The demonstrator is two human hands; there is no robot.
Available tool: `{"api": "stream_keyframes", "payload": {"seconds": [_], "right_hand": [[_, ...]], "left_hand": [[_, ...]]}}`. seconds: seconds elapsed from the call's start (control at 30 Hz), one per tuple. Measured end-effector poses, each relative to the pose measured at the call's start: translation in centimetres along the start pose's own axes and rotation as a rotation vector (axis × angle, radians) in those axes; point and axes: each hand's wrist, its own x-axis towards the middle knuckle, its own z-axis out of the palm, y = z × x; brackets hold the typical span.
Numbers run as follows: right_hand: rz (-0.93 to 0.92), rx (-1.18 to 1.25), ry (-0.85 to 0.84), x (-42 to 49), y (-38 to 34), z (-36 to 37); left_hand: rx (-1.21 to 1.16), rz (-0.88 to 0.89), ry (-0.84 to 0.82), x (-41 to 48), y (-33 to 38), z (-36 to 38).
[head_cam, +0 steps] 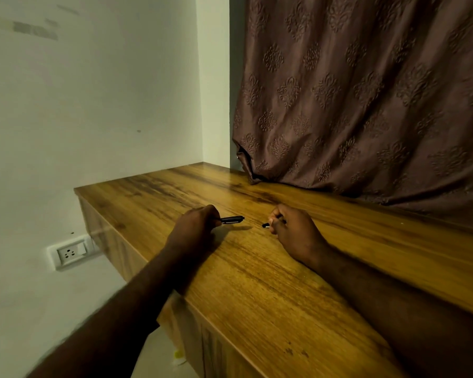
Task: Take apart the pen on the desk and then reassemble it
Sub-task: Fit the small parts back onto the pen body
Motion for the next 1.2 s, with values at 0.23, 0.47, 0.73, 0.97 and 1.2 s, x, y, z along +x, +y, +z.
{"api": "stream_keyframes", "payload": {"seconds": [0.23,0.47,0.73,0.97,1.2], "right_hand": [[-0.029,0.011,-0.056,0.2,0.9,-1.4],[-0.056,-0.019,-0.068,0.0,1.0,-1.5],[-0.063,-0.034,-0.068,0.0,1.2,-1.4],[-0.088,-0.054,-0.073,0.1,1.3,-1.3],[-0.104,-0.086,-0.073,0.1,1.3,-1.3]], "left_hand": [[-0.027,-0.011,0.025,-0.2,0.3,-0.2],[-0.024,0.015,0.024,-0.3,0.5,-0.5],[-0.038,0.032,0.022,-0.5,1.0,-1.0],[-0.017,0.035,0.0,-0.7,1.4,-1.2],[-0.025,0.04,0.005,-0.6,1.2,-1.2]]}}
